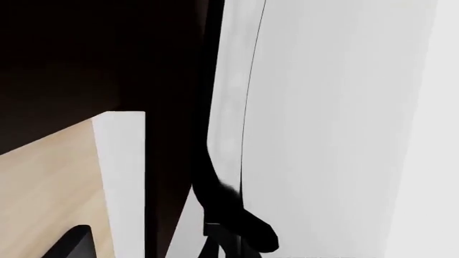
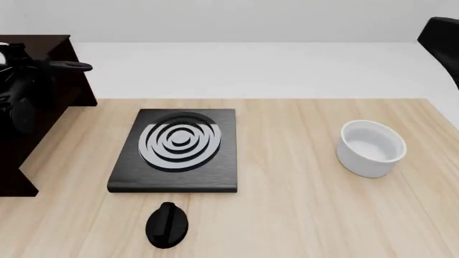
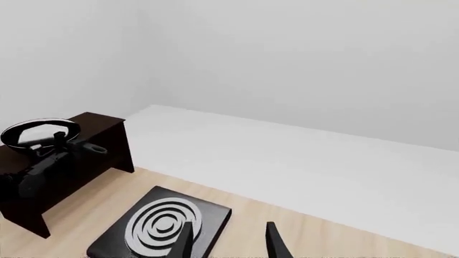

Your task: Put the frying pan on the cabinet shelf.

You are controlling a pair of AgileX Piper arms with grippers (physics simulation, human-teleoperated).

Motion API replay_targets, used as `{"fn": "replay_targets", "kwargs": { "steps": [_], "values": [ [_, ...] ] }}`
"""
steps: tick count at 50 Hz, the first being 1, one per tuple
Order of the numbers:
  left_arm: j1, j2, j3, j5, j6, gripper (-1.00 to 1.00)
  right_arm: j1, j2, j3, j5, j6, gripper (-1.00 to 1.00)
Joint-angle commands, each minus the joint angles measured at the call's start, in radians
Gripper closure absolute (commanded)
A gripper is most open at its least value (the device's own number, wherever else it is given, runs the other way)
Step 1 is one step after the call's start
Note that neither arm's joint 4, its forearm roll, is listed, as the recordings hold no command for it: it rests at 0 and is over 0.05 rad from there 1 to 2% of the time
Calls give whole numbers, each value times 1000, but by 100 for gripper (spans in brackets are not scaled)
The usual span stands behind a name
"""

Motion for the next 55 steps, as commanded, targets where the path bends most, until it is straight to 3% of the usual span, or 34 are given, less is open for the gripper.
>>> {"fn": "replay_targets", "kwargs": {
  "steps": [1, 2, 24, 39, 55],
  "values": [
    [23, 1, 3, -19, 18, 100, 4, 8, 8, -6, 8, -100],
    [24, -2, 1, -11, 23, -100, 5, 8, 12, -8, 9, -100],
    [18, -37, 26, -11, 51, -100, 9, 7, 36, -25, 24, -100],
    [-14, -109, 167, -71, 78, -100, -19, -26, 57, -13, 34, -100],
    [-58, -284, 352, -126, 85, -100, -31, -46, 58, -8, 31, -100]
  ]
}}
